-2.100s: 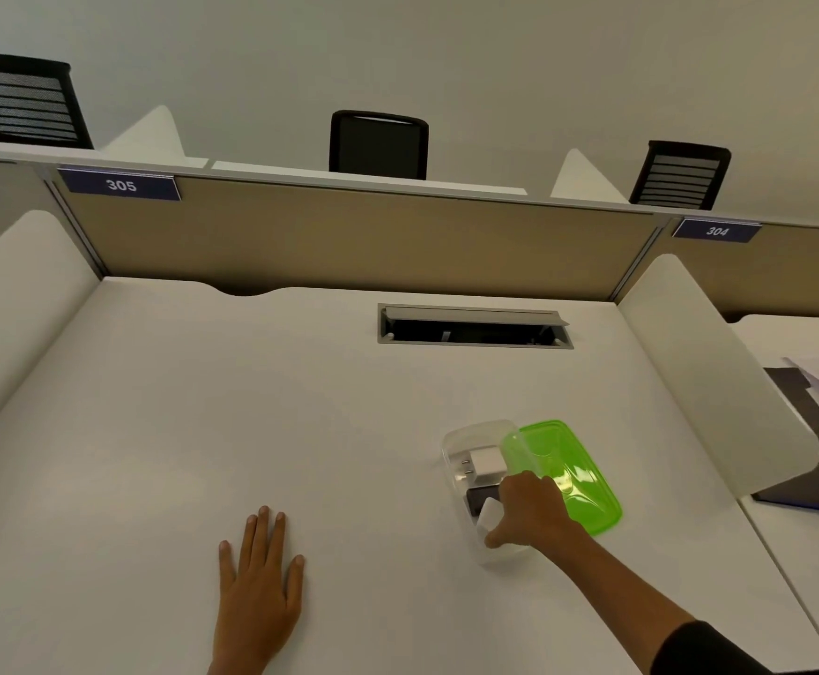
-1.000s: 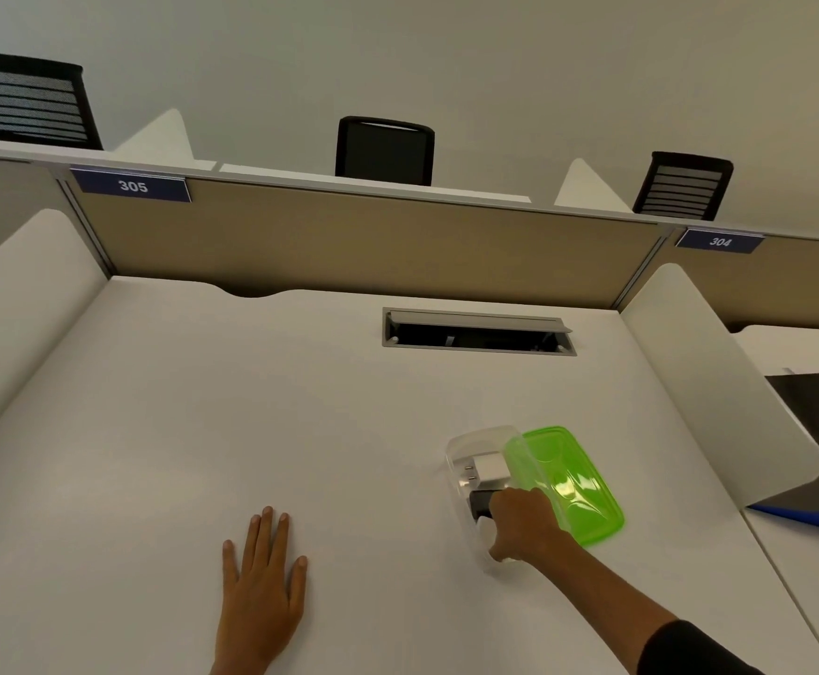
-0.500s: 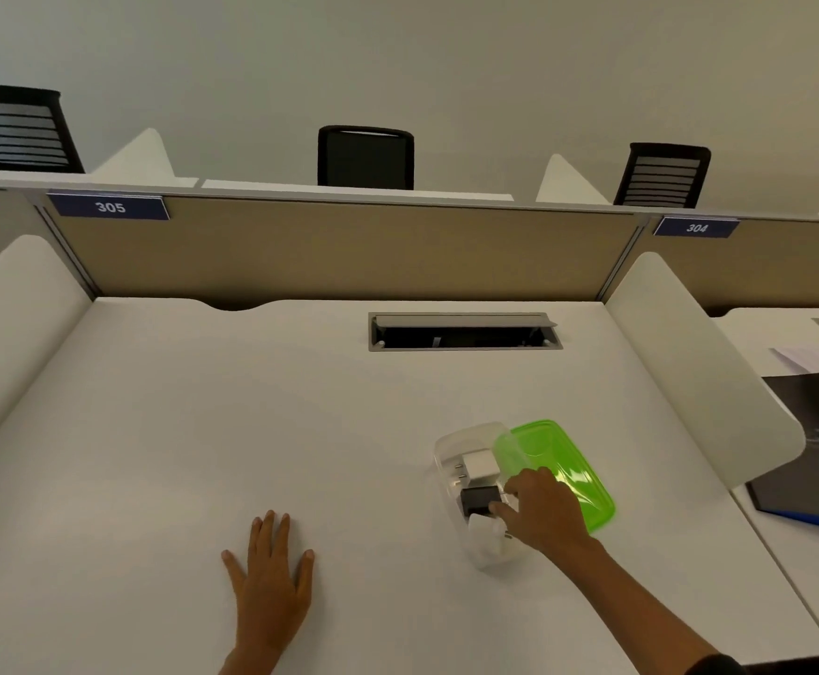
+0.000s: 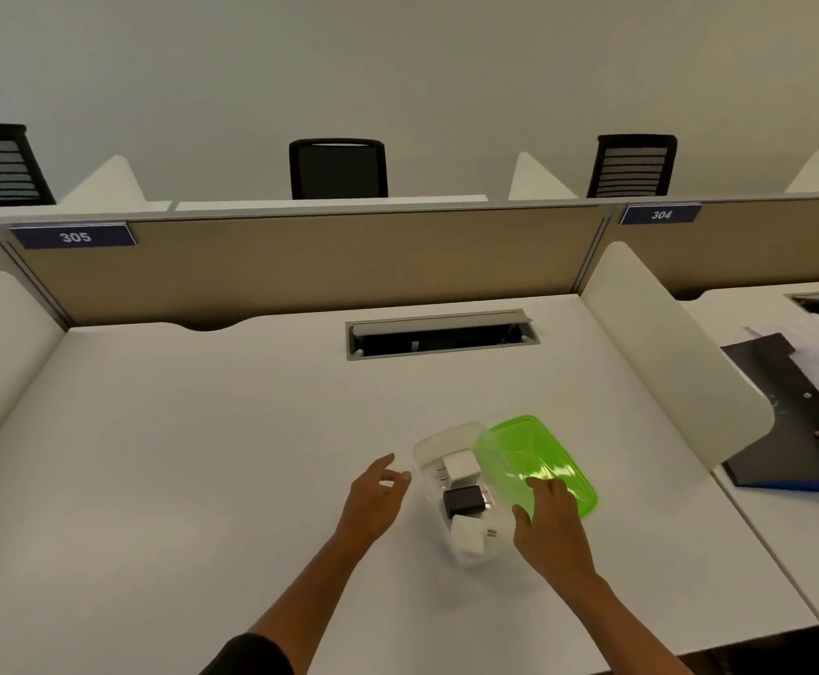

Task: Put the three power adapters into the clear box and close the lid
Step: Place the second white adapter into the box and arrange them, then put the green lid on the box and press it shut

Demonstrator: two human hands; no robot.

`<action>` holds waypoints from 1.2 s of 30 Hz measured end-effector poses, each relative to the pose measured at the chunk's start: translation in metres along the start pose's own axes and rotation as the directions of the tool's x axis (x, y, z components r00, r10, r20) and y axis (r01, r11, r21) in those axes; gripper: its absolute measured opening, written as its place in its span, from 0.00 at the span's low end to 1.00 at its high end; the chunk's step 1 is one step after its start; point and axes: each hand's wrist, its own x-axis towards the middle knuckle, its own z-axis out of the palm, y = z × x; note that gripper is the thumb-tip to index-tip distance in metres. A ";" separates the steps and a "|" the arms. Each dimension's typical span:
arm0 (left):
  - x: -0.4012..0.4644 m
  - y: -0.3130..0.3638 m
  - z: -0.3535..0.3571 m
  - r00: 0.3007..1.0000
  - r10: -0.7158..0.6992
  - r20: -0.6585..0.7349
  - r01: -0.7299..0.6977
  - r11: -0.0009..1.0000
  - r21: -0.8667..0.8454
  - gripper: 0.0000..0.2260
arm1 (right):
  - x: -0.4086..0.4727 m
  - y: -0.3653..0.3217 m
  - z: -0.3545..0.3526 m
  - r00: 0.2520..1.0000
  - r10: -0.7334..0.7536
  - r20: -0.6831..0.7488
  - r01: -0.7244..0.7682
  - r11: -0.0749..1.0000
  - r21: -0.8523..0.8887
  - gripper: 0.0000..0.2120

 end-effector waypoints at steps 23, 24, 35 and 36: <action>0.008 0.015 0.032 0.993 -0.111 -0.027 0.110 0.993 -0.038 0.28 | 0.009 0.020 0.008 0.966 0.213 0.147 -0.255 0.884 0.392 0.11; 0.005 0.014 0.029 0.993 -0.115 -0.026 0.114 0.993 -0.044 0.29 | 0.010 0.016 0.007 0.970 0.199 0.139 -0.238 0.896 0.374 0.12; -0.043 -0.009 -0.005 0.968 -0.232 -0.099 0.183 0.918 -0.352 0.28 | 0.046 -0.038 0.014 0.985 0.001 0.171 -0.045 0.966 0.255 0.14; -0.048 -0.011 -0.006 0.961 -0.253 -0.115 0.194 0.906 -0.376 0.28 | 0.050 -0.044 0.017 0.984 -0.016 0.179 -0.032 0.965 0.260 0.14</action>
